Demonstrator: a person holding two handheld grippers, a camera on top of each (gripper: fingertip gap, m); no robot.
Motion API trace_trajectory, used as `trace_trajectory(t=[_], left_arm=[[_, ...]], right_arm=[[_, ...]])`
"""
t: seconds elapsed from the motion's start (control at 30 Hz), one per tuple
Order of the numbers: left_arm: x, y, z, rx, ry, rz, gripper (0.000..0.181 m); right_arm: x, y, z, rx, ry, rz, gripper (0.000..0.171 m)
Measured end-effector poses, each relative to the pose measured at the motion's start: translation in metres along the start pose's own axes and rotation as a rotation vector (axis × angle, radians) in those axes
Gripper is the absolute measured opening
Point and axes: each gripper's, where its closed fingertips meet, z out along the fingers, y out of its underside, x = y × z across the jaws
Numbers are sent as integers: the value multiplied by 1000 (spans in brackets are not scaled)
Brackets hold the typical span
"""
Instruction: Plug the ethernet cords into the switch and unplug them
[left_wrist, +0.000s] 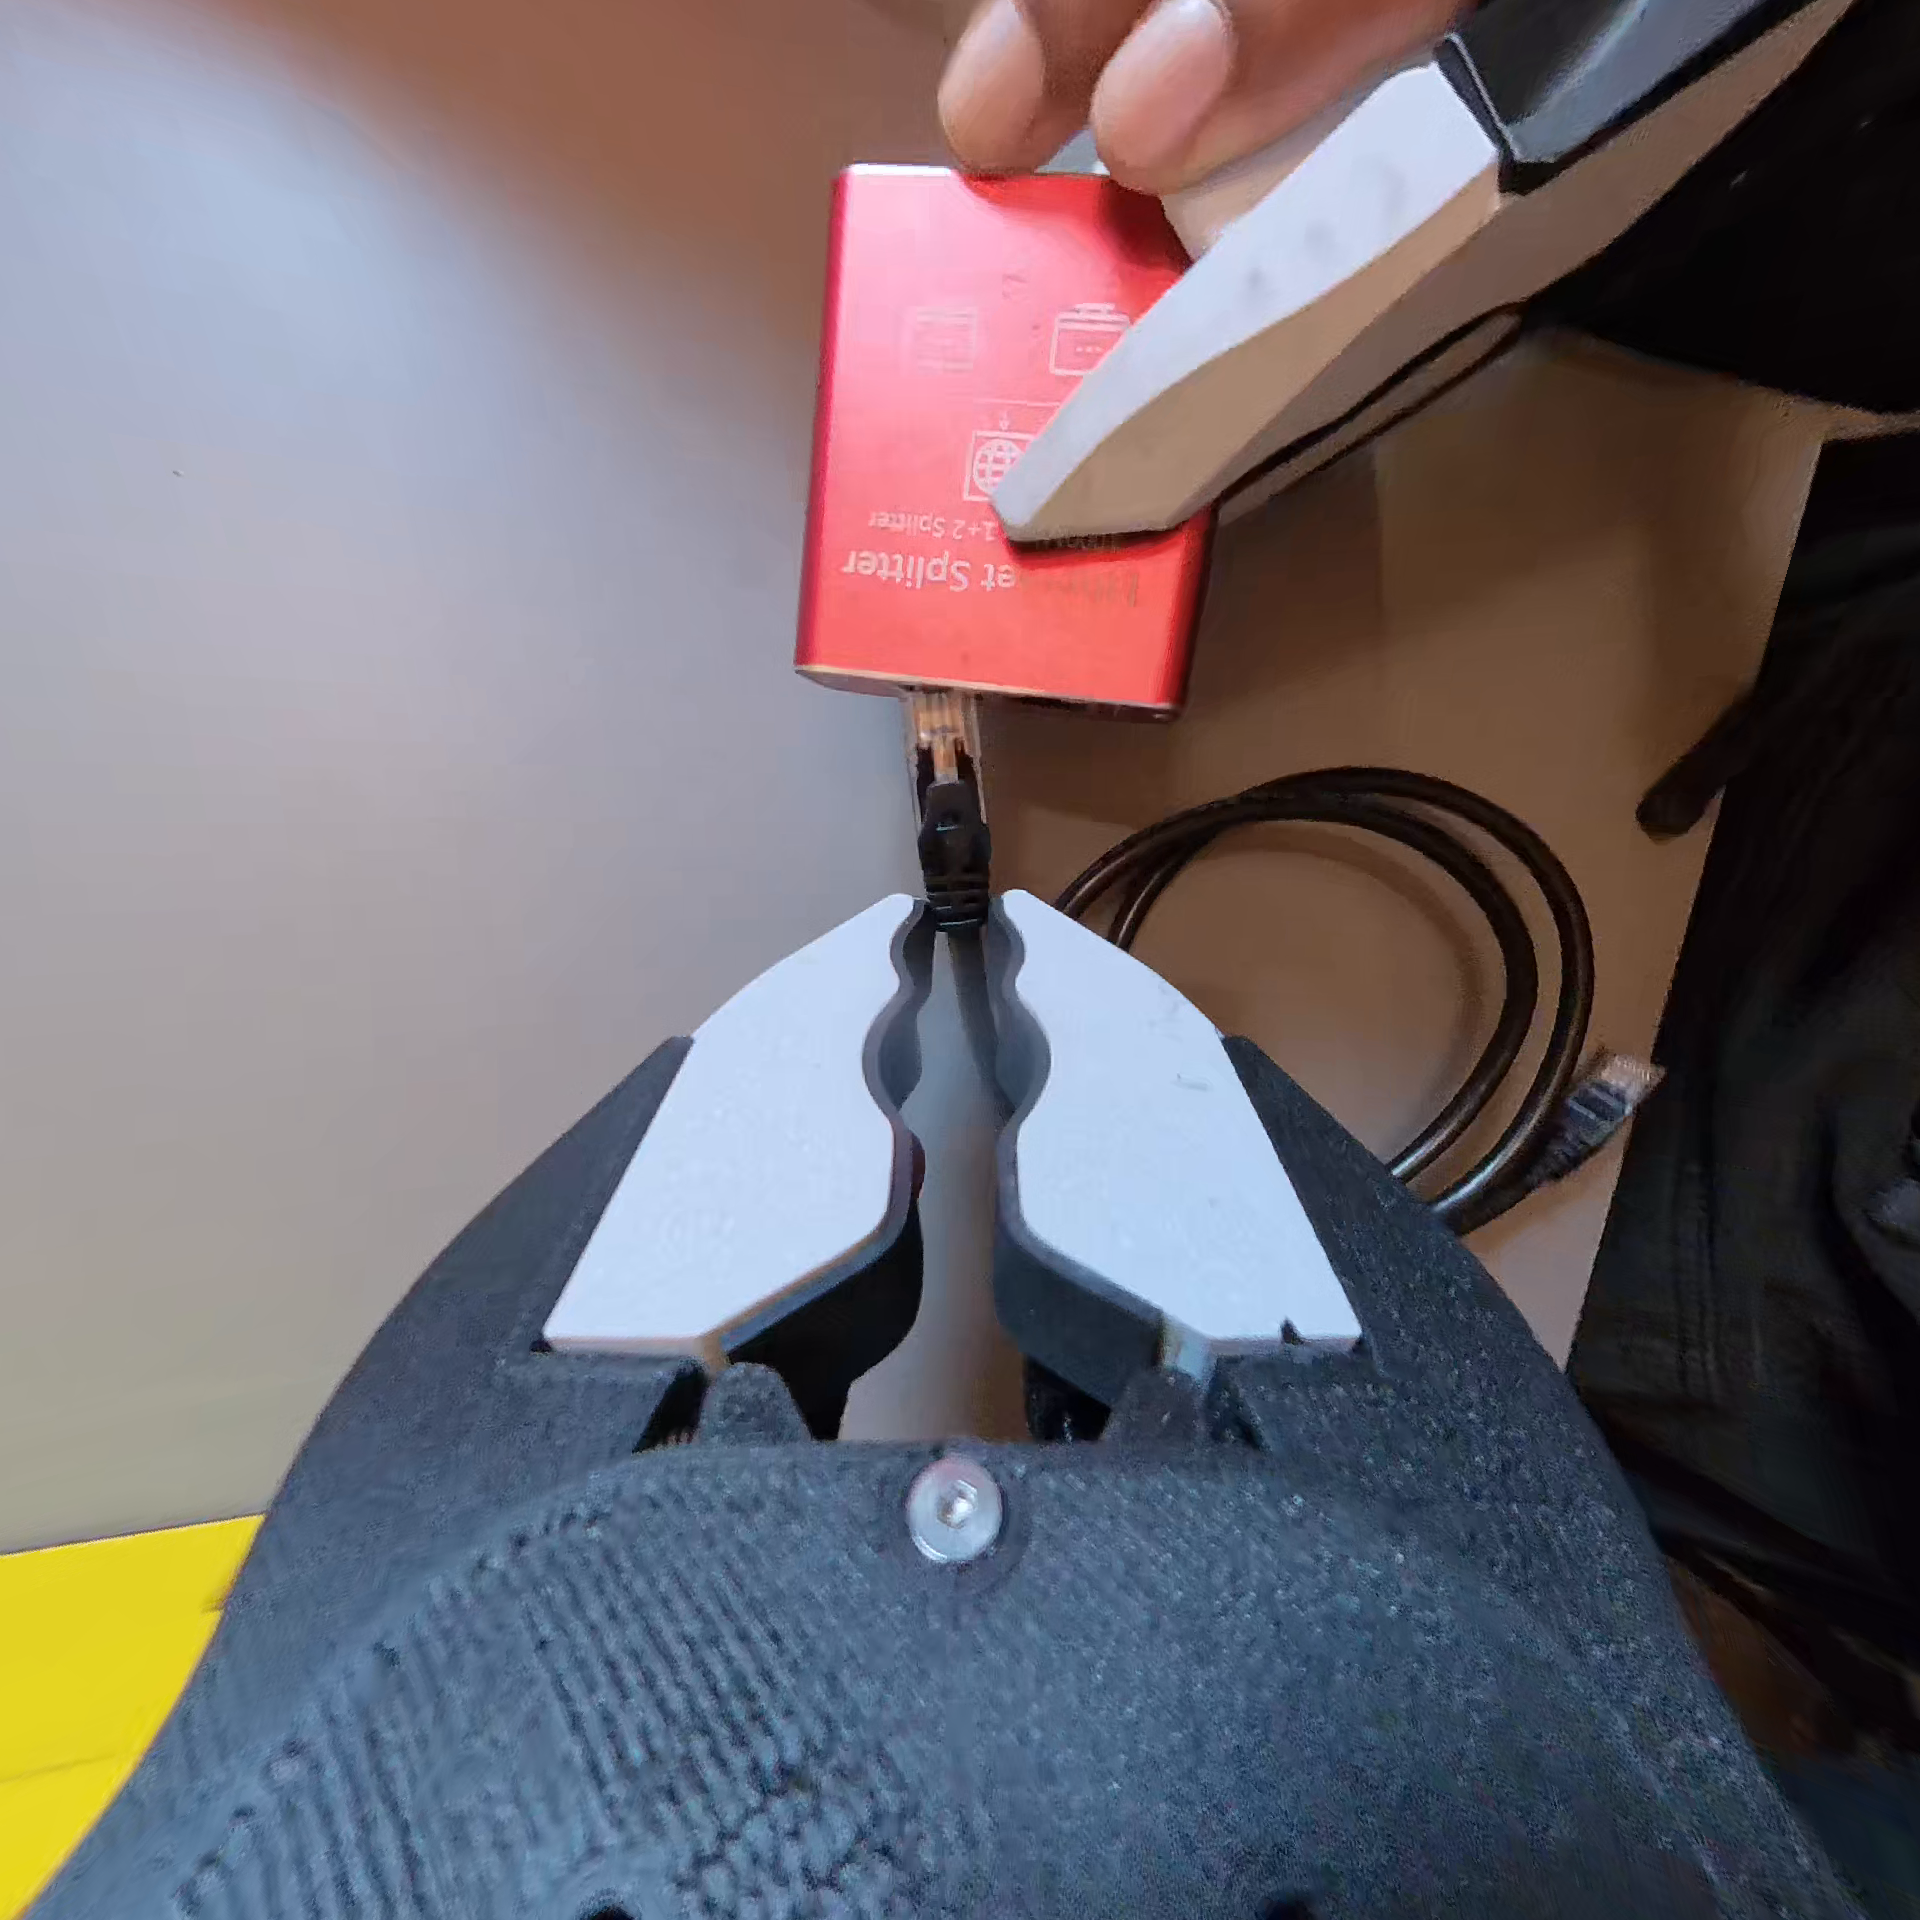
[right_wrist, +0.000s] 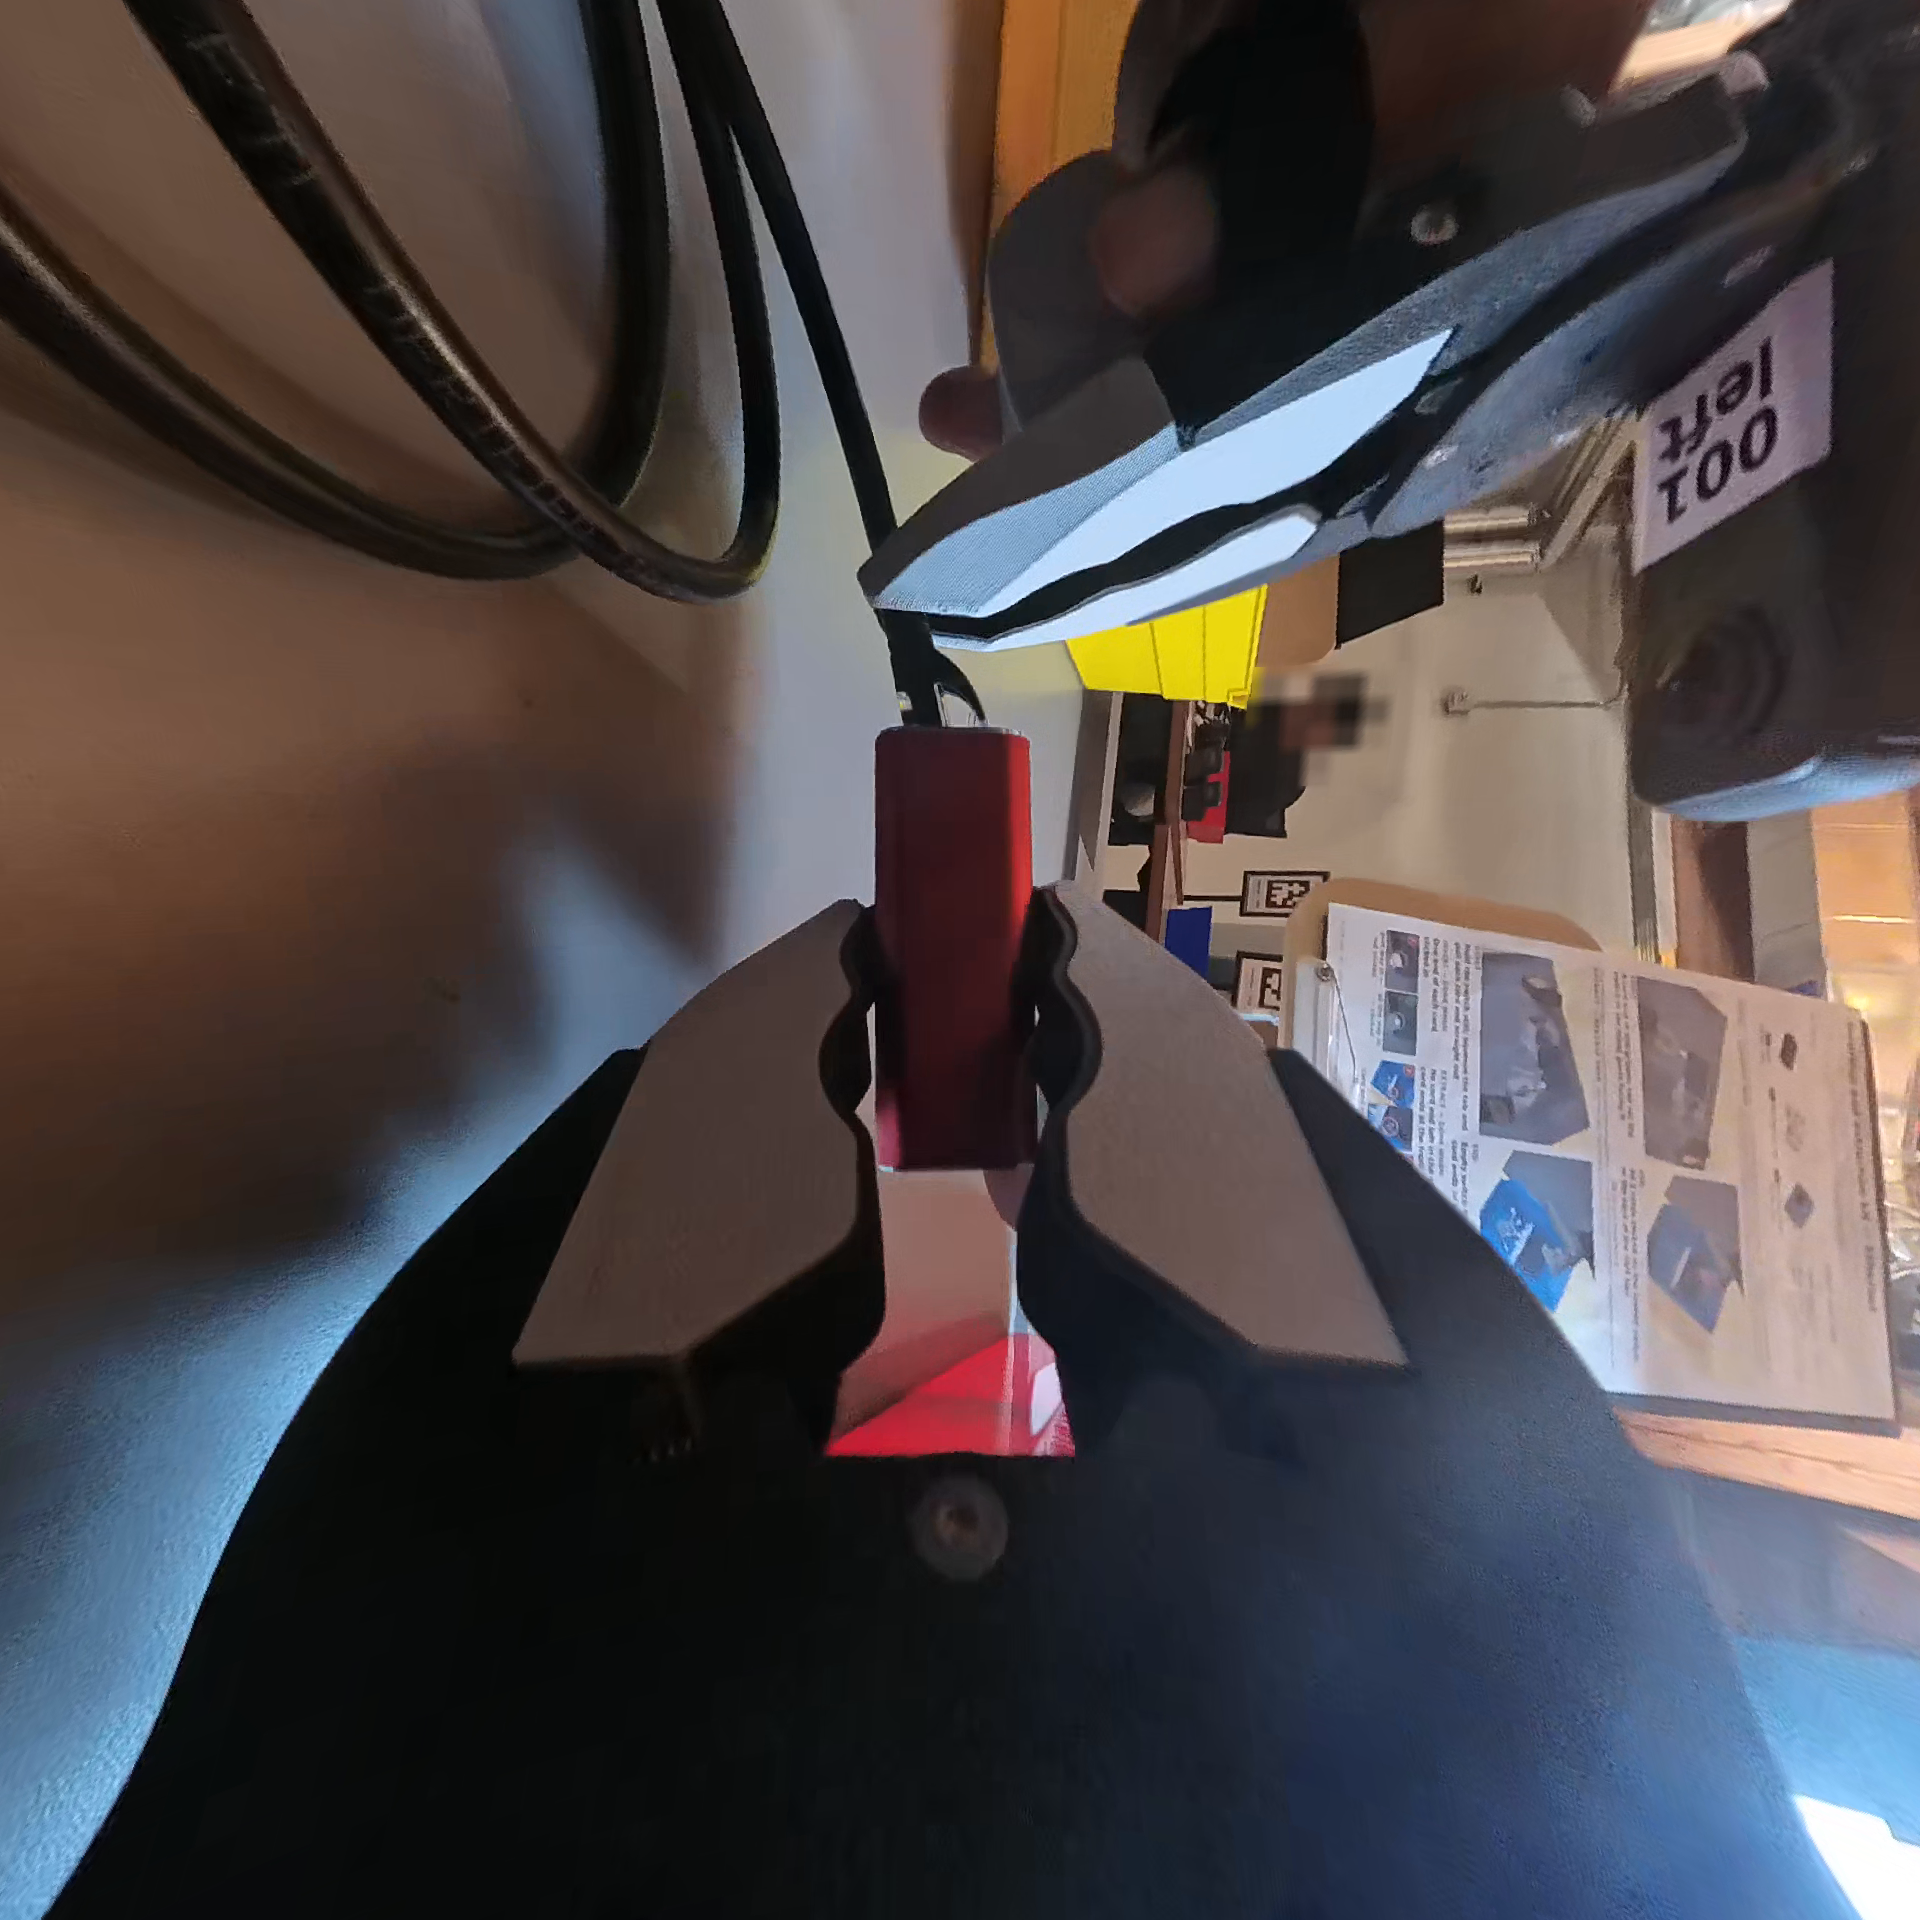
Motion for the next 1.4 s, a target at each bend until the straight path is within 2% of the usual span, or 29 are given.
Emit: trace_trajectory(t=[0.23,0.43,0.57,0.63,0.8,1.0,1.13,1.2,1.33,1.4], left_arm=[[22,3,-2,22,183,19,9],[46,5,-6,78,318,138,9],[76,3,-10,212,457,241,10],[83,-1,-10,271,505,204,10],[74,-16,-30,427,468,146,10],[75,-16,-27,429,458,136,10],[79,-17,-27,435,430,155,10],[79,-18,-24,434,379,162,10],[61,-23,-17,448,146,125,12],[57,-20,-14,425,95,131,11]], right_arm=[[2,-13,-10,104,3,-27,26],[-2,-36,-26,224,-64,-42,26],[-5,-44,-38,284,-133,-11,26],[-6,-42,-41,288,-159,34,26],[13,-26,-36,225,-45,162,30],[12,-10,-25,114,-49,101,31],[12,-15,-29,127,-69,55,29],[13,-15,-32,127,-76,28,29],[14,-18,-35,118,-55,4,29],[12,-22,-34,105,-71,-40,28]])
